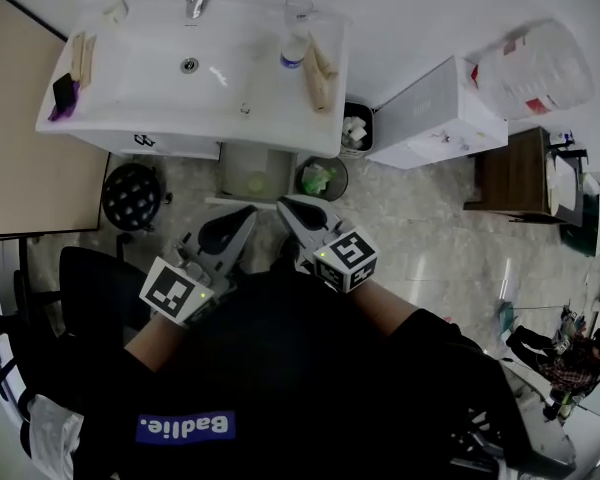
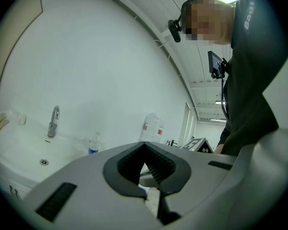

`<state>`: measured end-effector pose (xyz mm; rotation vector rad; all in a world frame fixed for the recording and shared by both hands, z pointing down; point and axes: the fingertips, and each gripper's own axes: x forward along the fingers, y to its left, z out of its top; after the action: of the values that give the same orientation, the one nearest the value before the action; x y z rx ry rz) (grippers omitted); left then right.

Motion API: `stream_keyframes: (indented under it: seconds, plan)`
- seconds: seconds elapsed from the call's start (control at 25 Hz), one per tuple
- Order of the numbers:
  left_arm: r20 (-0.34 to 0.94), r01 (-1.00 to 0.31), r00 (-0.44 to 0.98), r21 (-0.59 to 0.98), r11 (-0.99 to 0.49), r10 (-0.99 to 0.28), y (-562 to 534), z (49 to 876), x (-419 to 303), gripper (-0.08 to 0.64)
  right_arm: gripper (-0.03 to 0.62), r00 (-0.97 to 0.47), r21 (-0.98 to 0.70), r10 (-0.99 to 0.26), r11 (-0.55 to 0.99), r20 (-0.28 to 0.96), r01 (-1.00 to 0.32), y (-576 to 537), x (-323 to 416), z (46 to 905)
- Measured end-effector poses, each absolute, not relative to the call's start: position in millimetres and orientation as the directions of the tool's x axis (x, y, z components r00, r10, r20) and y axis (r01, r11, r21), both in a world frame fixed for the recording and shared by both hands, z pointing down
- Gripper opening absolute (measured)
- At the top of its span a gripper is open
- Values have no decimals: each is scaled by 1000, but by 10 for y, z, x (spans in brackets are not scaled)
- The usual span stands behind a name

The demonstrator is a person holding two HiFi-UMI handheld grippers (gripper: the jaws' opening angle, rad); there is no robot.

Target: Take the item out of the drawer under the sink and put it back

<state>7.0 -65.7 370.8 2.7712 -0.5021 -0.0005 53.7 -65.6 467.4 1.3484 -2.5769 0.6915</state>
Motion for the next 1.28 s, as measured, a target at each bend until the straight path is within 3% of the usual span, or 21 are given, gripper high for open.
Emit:
stream_keyframes:
  seconds: [0.64,1.28]
  plan:
    - [83,-412,909,330,-849,-409,-661,3824,-118,-9,3,-557,-299,-681,471,475,-830,-950,523,5359]
    - [135,-492,869,334,-804,-476,-654,4016,-345,-9,32,-519,-330,-527,415,673,-848,-1144,592,6494]
